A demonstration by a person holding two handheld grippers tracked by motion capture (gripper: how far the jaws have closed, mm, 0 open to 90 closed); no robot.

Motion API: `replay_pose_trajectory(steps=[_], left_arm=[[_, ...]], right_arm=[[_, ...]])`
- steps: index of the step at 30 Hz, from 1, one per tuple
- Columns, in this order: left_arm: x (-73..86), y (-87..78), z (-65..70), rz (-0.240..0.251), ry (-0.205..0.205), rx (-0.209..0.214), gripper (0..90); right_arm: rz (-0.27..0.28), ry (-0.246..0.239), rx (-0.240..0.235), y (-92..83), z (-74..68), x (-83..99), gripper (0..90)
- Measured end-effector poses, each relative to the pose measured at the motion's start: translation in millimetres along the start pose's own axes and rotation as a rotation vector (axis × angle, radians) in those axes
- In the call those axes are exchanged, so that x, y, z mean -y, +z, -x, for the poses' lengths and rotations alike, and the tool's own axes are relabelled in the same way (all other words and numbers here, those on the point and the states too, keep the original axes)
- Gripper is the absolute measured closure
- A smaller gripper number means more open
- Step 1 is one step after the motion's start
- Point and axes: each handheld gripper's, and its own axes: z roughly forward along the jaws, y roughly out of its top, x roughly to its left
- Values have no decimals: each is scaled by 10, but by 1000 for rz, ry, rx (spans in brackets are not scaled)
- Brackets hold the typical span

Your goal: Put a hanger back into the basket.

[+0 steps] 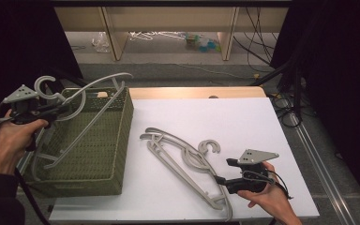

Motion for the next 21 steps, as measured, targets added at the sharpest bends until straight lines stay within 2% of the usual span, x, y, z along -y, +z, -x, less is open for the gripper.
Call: replay_pose_trajectory(steps=[1, 3, 6, 10, 13, 16, 21], left_arm=[[0, 0, 0, 0, 0, 0, 803], [16, 41, -23, -29, 27, -31, 803], [47, 100, -51, -52, 44, -41, 803], [82, 149, -90, -61, 37, -49, 804], [109, 171, -127, -83, 40, -76, 804], [153, 184, -156, -90, 35, -72, 803], [253, 231, -193, -135, 39, -79, 803]], right_arm=[[0, 0, 0, 0, 0, 0, 243], [2, -2, 2, 1, 6, 2, 239], [-4, 2, 1, 9, 5, 4, 237], [-3, -2, 3, 19, -4, 8, 237], [-2, -2, 1, 20, -2, 9, 237], [-6, 5, -2, 15, 8, 13, 237], [-7, 1, 0, 20, 7, 14, 236]])
